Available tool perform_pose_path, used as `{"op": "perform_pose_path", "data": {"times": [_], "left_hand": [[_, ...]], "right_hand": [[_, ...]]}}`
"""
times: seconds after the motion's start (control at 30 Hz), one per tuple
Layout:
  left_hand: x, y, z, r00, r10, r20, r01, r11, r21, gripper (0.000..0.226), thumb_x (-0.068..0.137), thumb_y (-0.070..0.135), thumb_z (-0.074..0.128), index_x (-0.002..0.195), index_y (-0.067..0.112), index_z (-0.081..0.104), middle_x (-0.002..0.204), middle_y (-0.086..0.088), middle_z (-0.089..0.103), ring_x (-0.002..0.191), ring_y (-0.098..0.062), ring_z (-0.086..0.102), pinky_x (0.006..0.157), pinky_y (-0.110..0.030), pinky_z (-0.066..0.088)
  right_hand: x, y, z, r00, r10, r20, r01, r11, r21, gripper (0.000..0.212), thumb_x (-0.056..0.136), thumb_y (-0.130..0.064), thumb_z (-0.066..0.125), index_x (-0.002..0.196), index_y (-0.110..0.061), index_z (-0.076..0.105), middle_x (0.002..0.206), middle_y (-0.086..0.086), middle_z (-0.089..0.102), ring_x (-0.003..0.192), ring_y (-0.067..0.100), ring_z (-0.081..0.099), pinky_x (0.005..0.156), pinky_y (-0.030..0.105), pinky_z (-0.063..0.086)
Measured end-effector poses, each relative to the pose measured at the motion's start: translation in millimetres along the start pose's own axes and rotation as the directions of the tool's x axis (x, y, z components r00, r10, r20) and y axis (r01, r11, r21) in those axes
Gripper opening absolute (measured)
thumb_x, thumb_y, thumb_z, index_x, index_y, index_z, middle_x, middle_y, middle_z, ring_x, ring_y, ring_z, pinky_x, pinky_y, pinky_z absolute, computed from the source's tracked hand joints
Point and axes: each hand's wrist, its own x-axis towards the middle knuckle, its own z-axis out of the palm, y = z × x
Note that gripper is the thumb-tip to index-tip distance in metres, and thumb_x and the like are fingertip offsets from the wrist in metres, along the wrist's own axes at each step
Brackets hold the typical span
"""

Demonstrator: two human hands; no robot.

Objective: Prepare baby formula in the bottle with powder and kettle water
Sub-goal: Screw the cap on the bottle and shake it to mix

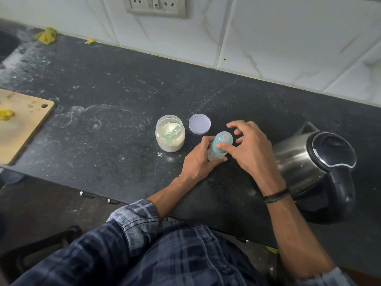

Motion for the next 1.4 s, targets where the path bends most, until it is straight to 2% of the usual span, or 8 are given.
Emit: {"op": "perform_pose_path", "data": {"times": [0.17,0.37,0.7,0.87,1.03,1.17,1.3,1.4], "left_hand": [[-1.5,-1.3,0.8,1.000,0.010,-0.022,-0.010,1.000,-0.001,0.063,0.085,0.051,0.078,0.132,0.031,0.041,0.129,0.012,0.063,0.109,-0.008,0.062,0.087,-0.031,0.052],[-1.2,-0.5,0.9,1.000,0.011,-0.024,-0.011,1.000,0.000,0.063,0.085,0.050,0.079,0.131,0.029,0.041,0.132,0.011,0.062,0.109,-0.006,0.061,0.083,-0.024,0.047],[-0.3,-1.6,1.6,1.000,0.016,-0.019,-0.016,1.000,-0.001,0.062,0.086,0.049,0.078,0.132,0.029,0.041,0.135,0.009,0.062,0.113,-0.009,0.062,0.088,-0.026,0.051],[-1.1,-2.7,1.5,1.000,0.021,-0.020,-0.021,1.000,0.002,0.061,0.086,0.052,0.077,0.130,0.033,0.039,0.132,0.012,0.062,0.111,-0.007,0.062,0.088,-0.032,0.054],[-0.3,-2.0,1.5,1.000,0.012,-0.015,-0.012,1.000,0.004,0.063,0.086,0.051,0.078,0.132,0.031,0.039,0.135,0.009,0.061,0.114,-0.009,0.062,0.090,-0.030,0.053],[-1.3,-2.9,2.3,1.000,0.007,-0.026,-0.007,1.000,-0.009,0.061,0.084,0.052,0.078,0.129,0.035,0.040,0.128,0.014,0.063,0.108,-0.008,0.063,0.087,-0.036,0.055],[-0.9,-1.3,1.8,1.000,-0.007,-0.024,0.007,1.000,-0.008,0.063,0.084,0.051,0.080,0.130,0.031,0.041,0.131,0.012,0.063,0.111,-0.009,0.063,0.088,-0.032,0.053],[-1.7,-1.8,1.9,1.000,-0.003,-0.024,0.002,1.000,-0.010,0.063,0.084,0.052,0.079,0.130,0.033,0.041,0.130,0.015,0.063,0.109,-0.007,0.063,0.087,-0.034,0.054]], "right_hand": [[-3.2,0.2,5.2,1.000,-0.028,0.005,0.028,0.998,0.053,0.044,0.083,-0.023,0.082,0.124,-0.028,0.070,0.117,-0.010,0.063,0.097,0.012,0.067,0.084,0.029,0.052],[-3.4,-0.1,3.8,0.999,0.032,-0.040,-0.030,0.999,0.044,0.054,0.078,-0.042,0.087,0.127,-0.031,0.068,0.113,-0.008,0.061,0.084,0.010,0.066,0.077,0.031,0.053],[-5.9,-1.6,1.7,0.999,0.035,-0.040,-0.034,0.999,0.041,0.063,0.081,-0.040,0.085,0.139,-0.033,0.062,0.120,-0.010,0.063,0.085,0.010,0.069,0.081,0.033,0.054],[-6.4,-1.8,8.5,0.999,0.049,-0.025,-0.048,0.998,0.026,0.045,0.085,-0.033,0.082,0.128,-0.027,0.070,0.118,-0.006,0.068,0.087,0.012,0.072,0.082,0.039,0.059],[-7.3,-1.3,1.7,0.998,0.033,-0.050,-0.031,0.999,0.029,0.061,0.079,-0.043,0.086,0.135,-0.032,0.065,0.119,-0.012,0.062,0.089,0.008,0.067,0.080,0.033,0.054],[-7.5,-0.4,8.4,1.000,0.002,-0.027,-0.001,1.000,0.015,0.045,0.084,-0.031,0.082,0.127,-0.028,0.070,0.118,-0.011,0.066,0.094,0.012,0.069,0.083,0.040,0.058],[-5.4,-1.0,4.7,0.995,0.040,-0.087,-0.038,0.999,0.016,0.053,0.076,-0.050,0.085,0.124,-0.032,0.069,0.110,-0.013,0.062,0.080,0.008,0.065,0.068,0.029,0.048],[-7.2,-0.4,5.4,0.999,0.000,-0.047,0.001,1.000,0.016,0.051,0.082,-0.041,0.083,0.130,-0.032,0.068,0.120,-0.017,0.062,0.087,0.008,0.067,0.072,0.026,0.046]]}}
